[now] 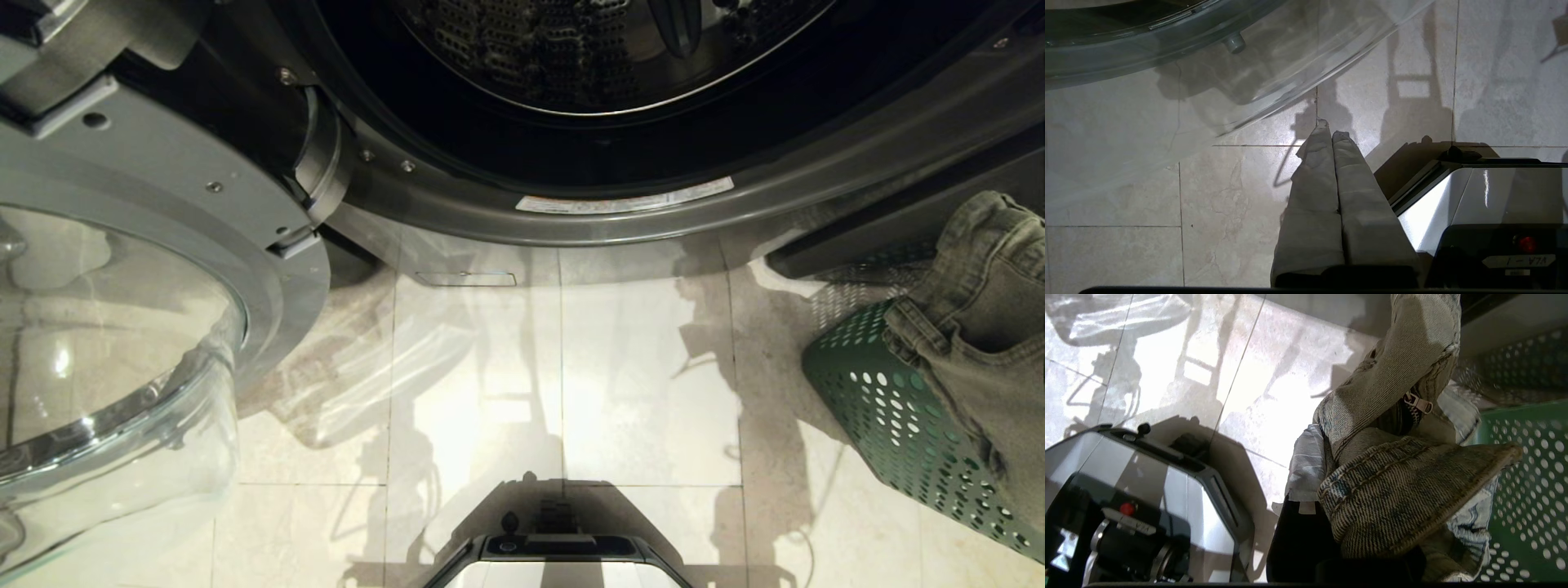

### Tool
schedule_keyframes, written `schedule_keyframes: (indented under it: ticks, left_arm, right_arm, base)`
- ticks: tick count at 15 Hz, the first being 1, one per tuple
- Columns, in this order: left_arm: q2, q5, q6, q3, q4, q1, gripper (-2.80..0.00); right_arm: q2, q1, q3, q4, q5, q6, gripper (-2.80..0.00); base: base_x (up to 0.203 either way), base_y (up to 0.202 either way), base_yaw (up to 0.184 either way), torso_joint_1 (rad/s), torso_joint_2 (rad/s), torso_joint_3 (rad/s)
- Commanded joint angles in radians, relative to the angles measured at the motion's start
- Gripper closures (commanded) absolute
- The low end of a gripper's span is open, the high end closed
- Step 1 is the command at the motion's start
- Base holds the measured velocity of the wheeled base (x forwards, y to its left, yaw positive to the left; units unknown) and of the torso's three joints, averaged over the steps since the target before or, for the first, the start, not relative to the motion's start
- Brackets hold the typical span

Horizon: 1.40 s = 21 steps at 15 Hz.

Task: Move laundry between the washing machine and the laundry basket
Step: Pick a cloth and place it into the basket

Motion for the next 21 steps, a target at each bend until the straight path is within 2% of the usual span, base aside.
schedule_keyframes:
  ticks: [1, 6, 7, 9, 11, 14, 18, 21]
  left_arm:
    - [-0.002, 0.000, 0.000, 0.000, -0.001, 0.001, 0.00]
    - [-0.002, 0.000, 0.000, 0.000, -0.001, 0.001, 0.00]
    - [-0.002, 0.000, 0.000, 0.000, 0.000, 0.001, 0.00]
    - [-0.002, 0.000, 0.000, 0.000, -0.001, 0.001, 0.00]
    - [-0.002, 0.000, -0.002, 0.000, -0.001, 0.001, 0.00]
    - [-0.002, 0.000, -0.002, 0.000, -0.001, 0.001, 0.00]
    - [-0.002, 0.000, -0.002, 0.000, -0.001, 0.001, 0.00]
    - [-0.002, 0.000, -0.002, 0.000, -0.001, 0.001, 0.00]
  right_arm:
    - [0.137, 0.001, 0.000, -0.062, 0.001, -0.001, 0.00]
    - [0.489, 0.017, -0.010, -0.503, -0.012, -0.001, 0.00]
    - [0.555, 0.044, -0.012, -0.578, -0.028, 0.002, 0.00]
    - [0.640, 0.166, -0.024, -0.681, -0.063, 0.013, 0.00]
    - [0.681, 0.306, -0.052, -0.711, -0.108, 0.019, 0.00]
    - [0.724, 0.512, -0.134, -0.710, -0.225, 0.018, 0.00]
    - [0.874, 0.586, -0.385, -0.705, -0.349, 0.018, 0.00]
    - [0.912, 0.597, -0.423, -0.707, -0.408, 0.017, 0.00]
  base:
    - [0.000, 0.000, 0.000, 0.000, 0.00, 0.000]
    - [0.000, 0.000, 0.000, 0.000, 0.00, 0.000]
    - [0.000, 0.000, 0.000, 0.000, 0.00, 0.000]
    - [0.000, 0.000, 0.000, 0.000, 0.00, 0.000]
    - [0.000, 0.000, 0.000, 0.000, 0.00, 0.000]
    - [0.000, 0.000, 0.000, 0.000, 0.00, 0.000]
    - [0.000, 0.000, 0.000, 0.000, 0.00, 0.000]
    - [0.000, 0.000, 0.000, 0.000, 0.00, 0.000]
